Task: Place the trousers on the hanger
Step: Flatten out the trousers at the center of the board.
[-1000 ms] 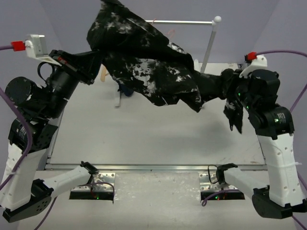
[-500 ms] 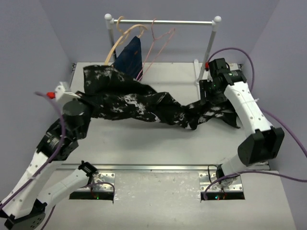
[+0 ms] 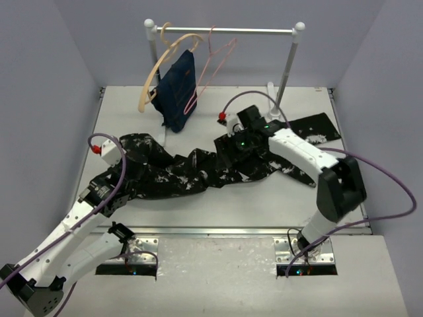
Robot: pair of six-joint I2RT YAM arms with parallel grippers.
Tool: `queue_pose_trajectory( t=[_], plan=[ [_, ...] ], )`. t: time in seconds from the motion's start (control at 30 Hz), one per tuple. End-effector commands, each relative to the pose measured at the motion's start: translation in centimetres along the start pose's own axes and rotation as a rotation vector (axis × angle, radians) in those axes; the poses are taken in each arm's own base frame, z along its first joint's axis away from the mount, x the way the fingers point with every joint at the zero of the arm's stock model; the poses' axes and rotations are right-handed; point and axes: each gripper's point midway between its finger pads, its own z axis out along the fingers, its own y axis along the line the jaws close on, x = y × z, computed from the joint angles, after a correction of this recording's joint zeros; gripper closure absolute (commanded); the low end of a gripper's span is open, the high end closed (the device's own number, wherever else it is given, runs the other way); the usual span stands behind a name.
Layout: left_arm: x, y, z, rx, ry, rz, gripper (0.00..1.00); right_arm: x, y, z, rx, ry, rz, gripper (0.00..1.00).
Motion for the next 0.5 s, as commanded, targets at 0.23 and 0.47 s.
queue_pose_trajectory(
  t=[0.23,0.47],
  plan=[
    [-6.6,-2.4,-3.0,0.135,-0.188,0.007,1.0,2.2,-3.1,8.3,0.147,0.116,-0.144,0.79],
    [-10.3,-3.4,-5.8,0.216,-0.28,0.073,1.0,1.6,-4.5,-2.7,0.495,-0.058,-0.049,1.0]
  ],
)
